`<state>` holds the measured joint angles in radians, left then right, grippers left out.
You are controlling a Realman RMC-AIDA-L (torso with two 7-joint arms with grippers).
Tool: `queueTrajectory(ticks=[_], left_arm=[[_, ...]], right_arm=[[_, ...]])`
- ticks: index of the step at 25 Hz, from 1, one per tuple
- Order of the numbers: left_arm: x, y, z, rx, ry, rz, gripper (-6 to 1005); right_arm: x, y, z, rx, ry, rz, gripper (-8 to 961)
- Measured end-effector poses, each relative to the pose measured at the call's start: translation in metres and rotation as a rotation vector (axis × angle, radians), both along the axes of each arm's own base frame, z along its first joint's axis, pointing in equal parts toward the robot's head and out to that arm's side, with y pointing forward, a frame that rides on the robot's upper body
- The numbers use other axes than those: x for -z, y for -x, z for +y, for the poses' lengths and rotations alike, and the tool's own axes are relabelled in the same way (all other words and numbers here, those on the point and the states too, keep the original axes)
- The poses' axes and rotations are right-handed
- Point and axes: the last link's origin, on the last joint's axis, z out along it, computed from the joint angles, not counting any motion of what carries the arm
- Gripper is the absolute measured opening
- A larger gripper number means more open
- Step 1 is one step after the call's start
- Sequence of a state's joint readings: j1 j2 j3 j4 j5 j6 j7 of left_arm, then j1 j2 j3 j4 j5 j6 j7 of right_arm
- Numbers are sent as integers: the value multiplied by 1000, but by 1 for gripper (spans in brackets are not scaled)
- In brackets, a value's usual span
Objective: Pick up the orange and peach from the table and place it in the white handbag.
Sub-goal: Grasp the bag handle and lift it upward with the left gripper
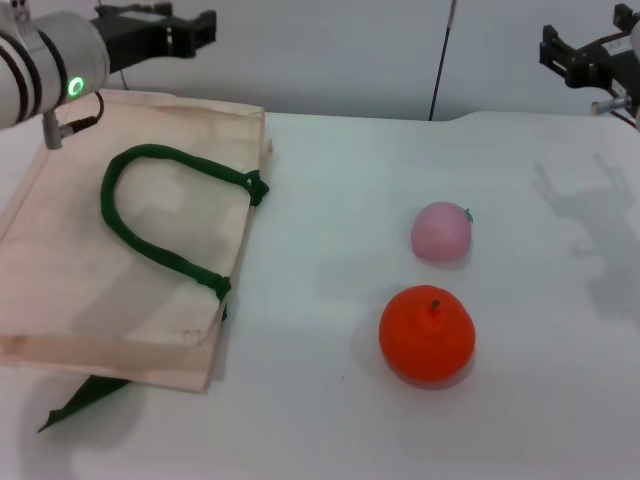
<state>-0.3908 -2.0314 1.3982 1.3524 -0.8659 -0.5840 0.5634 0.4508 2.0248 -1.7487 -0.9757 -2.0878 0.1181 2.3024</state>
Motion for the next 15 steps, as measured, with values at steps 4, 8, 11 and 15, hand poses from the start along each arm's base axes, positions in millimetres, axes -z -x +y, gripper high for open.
queueTrajectory(ticks=[4,8,11,15], left_arm=[[-6,1,-6,-33,115,36,479],[-24,3,-13,-73,168,78,471],[-43,4,-17,-101,170,107,466],[-59,3,-20,-137,182,186,462]], right_arm=[[0,0,0,1,1,-1,866],[0,-1,0,2,1,-2,866],[1,-2,0,4,2,-3,866],[2,-6,-1,17,6,-4,866]])
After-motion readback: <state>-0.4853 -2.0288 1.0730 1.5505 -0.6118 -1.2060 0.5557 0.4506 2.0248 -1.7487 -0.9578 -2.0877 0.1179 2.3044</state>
